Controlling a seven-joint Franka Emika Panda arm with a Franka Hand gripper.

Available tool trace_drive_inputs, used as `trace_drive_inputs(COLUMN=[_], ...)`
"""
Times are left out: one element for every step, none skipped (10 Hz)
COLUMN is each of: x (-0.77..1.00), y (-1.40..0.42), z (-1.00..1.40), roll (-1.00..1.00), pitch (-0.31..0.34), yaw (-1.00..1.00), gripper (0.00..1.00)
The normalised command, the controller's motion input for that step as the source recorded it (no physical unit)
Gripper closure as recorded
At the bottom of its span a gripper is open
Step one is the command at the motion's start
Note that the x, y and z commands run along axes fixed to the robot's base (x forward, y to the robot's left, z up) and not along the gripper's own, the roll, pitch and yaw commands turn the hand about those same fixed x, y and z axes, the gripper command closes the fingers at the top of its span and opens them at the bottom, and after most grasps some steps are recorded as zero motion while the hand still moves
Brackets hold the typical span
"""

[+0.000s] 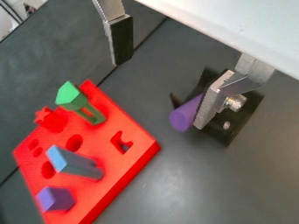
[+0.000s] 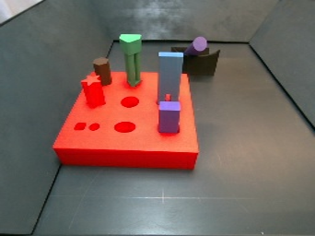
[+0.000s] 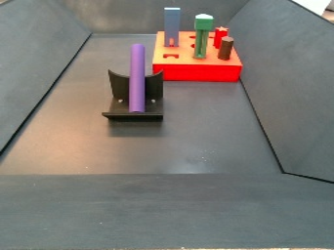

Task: Pick up the round object. Move up. Place the round object on the fixture. Regrasp the round object. Move to above the board. Insert the round object.
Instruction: Regrasp the round object.

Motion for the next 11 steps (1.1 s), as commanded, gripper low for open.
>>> trace_drive_inputs(x=[-0.02, -0.02, -0.02, -0.01, 0.00, 0.00, 0.00, 0.00, 0.02, 0.03, 0.04], y=[-0.04, -0.03, -0.02, -0.02, -0.02, -0.02, -0.02, -0.02, -0.02, -0.03, -0.03], z=[0.01, 0.02, 0.02, 0.01, 0.01, 0.01, 0.01, 0.01, 0.00, 0.00, 0.00], roll=[1.00, 1.00, 1.00, 1.00, 1.00, 1.00, 1.00, 1.00, 1.00, 1.00, 1.00], pitch=[0.013, 0.009, 0.007, 0.003, 0.001, 0.001, 0.007, 0.012, 0.017, 0.029, 0.039], yaw=[0.03, 0.03, 0.03, 0.04, 0.04, 0.04, 0.04, 0.04, 0.04, 0.05, 0.05], gripper=[0.00, 0.00, 0.00, 0.00, 0.00, 0.00, 0.00, 0.00, 0.00, 0.00, 0.00])
